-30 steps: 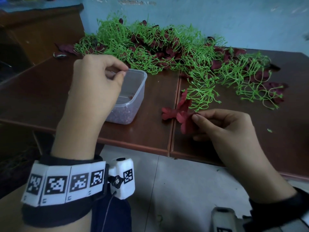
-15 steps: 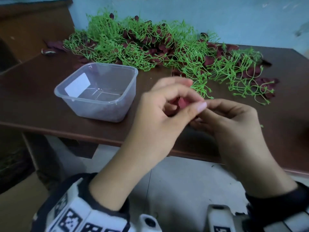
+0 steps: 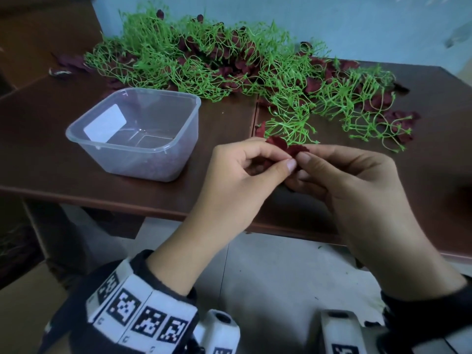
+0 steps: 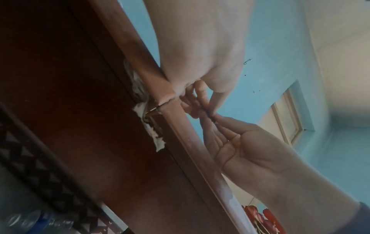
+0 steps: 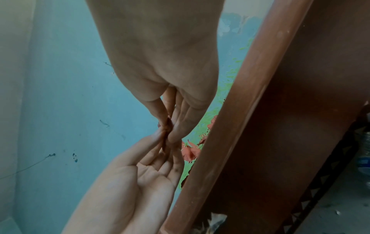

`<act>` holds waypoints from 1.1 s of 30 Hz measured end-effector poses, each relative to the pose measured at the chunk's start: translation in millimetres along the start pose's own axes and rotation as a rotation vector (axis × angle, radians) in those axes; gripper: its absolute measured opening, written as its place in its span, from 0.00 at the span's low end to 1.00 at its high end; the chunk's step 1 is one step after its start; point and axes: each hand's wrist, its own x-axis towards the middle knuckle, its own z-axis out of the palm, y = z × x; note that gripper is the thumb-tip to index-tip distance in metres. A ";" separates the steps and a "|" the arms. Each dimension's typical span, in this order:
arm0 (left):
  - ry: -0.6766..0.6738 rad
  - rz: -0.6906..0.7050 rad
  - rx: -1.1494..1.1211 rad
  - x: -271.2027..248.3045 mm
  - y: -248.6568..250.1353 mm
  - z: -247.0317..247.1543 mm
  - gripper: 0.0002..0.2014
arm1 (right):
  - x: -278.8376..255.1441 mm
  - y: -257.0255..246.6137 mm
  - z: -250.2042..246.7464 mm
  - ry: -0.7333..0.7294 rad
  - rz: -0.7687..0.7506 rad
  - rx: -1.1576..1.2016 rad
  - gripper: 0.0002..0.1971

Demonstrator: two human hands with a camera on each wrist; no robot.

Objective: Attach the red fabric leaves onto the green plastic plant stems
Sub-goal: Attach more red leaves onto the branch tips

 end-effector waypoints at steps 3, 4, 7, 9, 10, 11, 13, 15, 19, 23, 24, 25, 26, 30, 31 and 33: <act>0.034 -0.016 0.003 2.2 1.0 -2.2 0.01 | 0.3 0.2 -0.8 -0.005 -0.007 -0.025 0.04; 0.042 -0.023 0.011 2.9 1.2 -3.0 0.01 | -0.3 0.0 -0.9 -0.015 -0.011 -0.038 0.04; 0.064 -0.029 0.032 4.2 0.7 -4.7 0.02 | -1.9 -0.1 0.3 -0.031 -0.044 -0.113 0.05; 0.064 -0.034 0.027 4.1 -0.7 -4.8 0.03 | -2.3 0.6 1.0 -0.022 -0.076 -0.158 0.05; 0.066 -0.033 0.022 4.0 -1.5 -4.6 0.03 | -2.5 0.9 1.1 -0.019 -0.091 -0.176 0.05; 0.072 -0.029 0.019 3.9 -2.3 -4.3 0.04 | -2.7 1.1 1.1 -0.020 -0.108 -0.199 0.05; 0.089 -0.029 0.023 4.2 -4.1 -3.7 0.04 | -3.4 1.4 1.5 -0.033 -0.144 -0.259 0.06; 0.112 -0.037 0.045 4.0 -5.5 -3.0 0.03 | -4.2 1.7 2.2 -0.040 -0.169 -0.308 0.06; 0.146 -0.082 0.063 3.7 -7.5 -3.1 0.03 | -4.1 1.7 2.8 -0.034 -0.170 -0.327 0.06; 0.086 -0.100 0.007 4.4 -3.6 -7.3 0.03 | -3.7 1.1 1.0 -0.017 -0.162 -0.351 0.05; 0.065 -0.098 -0.003 4.7 -3.3 -8.3 0.04 | -3.8 0.9 0.7 -0.011 -0.157 -0.357 0.05; 0.058 -0.098 -0.005 5.0 -3.7 -8.9 0.04 | -4.0 0.7 0.4 -0.007 -0.154 -0.358 0.05; 0.063 -0.095 -0.002 5.2 -4.4 -9.0 0.05 | -4.1 0.6 0.2 -0.005 -0.154 -0.356 0.05; 0.097 -0.063 0.020 4.7 -4.3 -6.5 0.05 | -3.6 0.8 -0.3 -0.002 -0.147 -0.344 0.05; 0.100 -0.055 0.027 4.6 -3.9 -6.0 0.05 | -3.4 1.2 -0.4 -0.007 -0.131 -0.334 0.05; 0.108 -0.037 0.037 4.4 -3.9 -5.6 0.05 | -2.8 2.7 -0.8 -0.016 -0.099 -0.313 0.04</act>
